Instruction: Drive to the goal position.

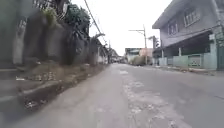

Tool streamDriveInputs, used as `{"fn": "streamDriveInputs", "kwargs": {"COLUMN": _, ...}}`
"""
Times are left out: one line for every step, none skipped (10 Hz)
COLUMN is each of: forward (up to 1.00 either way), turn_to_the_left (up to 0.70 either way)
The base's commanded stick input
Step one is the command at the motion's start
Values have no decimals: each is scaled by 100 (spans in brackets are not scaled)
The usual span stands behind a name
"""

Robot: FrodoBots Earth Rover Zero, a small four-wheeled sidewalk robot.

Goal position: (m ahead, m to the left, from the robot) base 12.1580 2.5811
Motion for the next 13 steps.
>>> {"fn": "streamDriveInputs", "kwargs": {"forward": 100, "turn_to_the_left": -4}}
{"fn": "streamDriveInputs", "kwargs": {"forward": 100, "turn_to_the_left": -4}}
{"fn": "streamDriveInputs", "kwargs": {"forward": 100, "turn_to_the_left": -4}}
{"fn": "streamDriveInputs", "kwargs": {"forward": 100, "turn_to_the_left": -8}}
{"fn": "streamDriveInputs", "kwargs": {"forward": 100, "turn_to_the_left": -40}}
{"fn": "streamDriveInputs", "kwargs": {"forward": 100, "turn_to_the_left": -38}}
{"fn": "streamDriveInputs", "kwargs": {"forward": 100, "turn_to_the_left": -23}}
{"fn": "streamDriveInputs", "kwargs": {"forward": 100, "turn_to_the_left": 0}}
{"fn": "streamDriveInputs", "kwargs": {"forward": 100, "turn_to_the_left": 0}}
{"fn": "streamDriveInputs", "kwargs": {"forward": 100, "turn_to_the_left": 0}}
{"fn": "streamDriveInputs", "kwargs": {"forward": 100, "turn_to_the_left": 0}}
{"fn": "streamDriveInputs", "kwargs": {"forward": 100, "turn_to_the_left": 0}}
{"fn": "streamDriveInputs", "kwargs": {"forward": 100, "turn_to_the_left": 0}}
